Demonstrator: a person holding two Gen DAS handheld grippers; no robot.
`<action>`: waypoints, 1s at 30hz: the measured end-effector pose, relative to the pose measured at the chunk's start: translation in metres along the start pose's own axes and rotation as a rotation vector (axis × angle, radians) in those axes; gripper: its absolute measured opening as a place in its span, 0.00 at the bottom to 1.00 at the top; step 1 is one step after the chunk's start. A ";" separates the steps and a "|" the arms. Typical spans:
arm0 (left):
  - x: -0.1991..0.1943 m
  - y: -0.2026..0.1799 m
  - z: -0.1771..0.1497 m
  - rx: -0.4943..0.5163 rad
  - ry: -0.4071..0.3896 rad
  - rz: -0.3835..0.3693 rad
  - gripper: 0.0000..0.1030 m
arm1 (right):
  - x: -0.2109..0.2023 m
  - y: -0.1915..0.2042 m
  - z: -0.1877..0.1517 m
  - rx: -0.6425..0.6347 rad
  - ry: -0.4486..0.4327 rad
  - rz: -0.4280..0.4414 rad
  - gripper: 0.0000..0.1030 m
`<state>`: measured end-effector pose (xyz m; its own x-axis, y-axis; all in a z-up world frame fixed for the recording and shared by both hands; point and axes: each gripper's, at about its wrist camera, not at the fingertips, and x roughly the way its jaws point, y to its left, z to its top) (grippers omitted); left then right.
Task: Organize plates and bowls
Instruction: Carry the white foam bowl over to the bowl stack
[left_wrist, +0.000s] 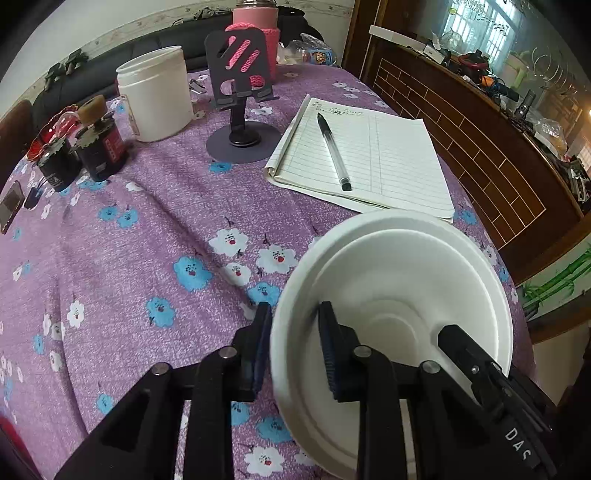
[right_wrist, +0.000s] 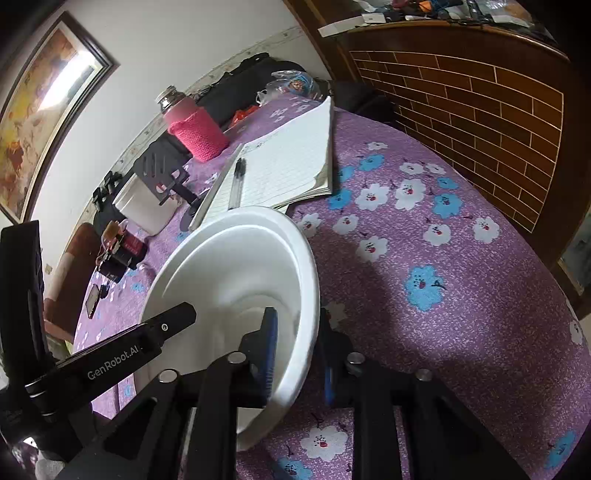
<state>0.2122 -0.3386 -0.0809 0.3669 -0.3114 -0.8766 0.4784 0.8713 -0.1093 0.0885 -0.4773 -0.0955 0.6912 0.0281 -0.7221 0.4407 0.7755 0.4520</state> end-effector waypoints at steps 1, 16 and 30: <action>-0.002 0.001 -0.001 -0.003 0.001 0.000 0.20 | -0.001 0.003 0.000 -0.013 -0.007 0.001 0.18; -0.100 0.062 -0.060 -0.030 -0.147 0.103 0.18 | -0.009 0.077 -0.038 -0.268 0.033 0.190 0.13; -0.218 0.163 -0.152 -0.196 -0.306 0.175 0.18 | -0.067 0.202 -0.129 -0.457 0.056 0.286 0.13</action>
<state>0.0883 -0.0711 0.0215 0.6642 -0.2252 -0.7128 0.2372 0.9678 -0.0847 0.0576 -0.2413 -0.0230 0.7101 0.3024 -0.6358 -0.0638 0.9270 0.3697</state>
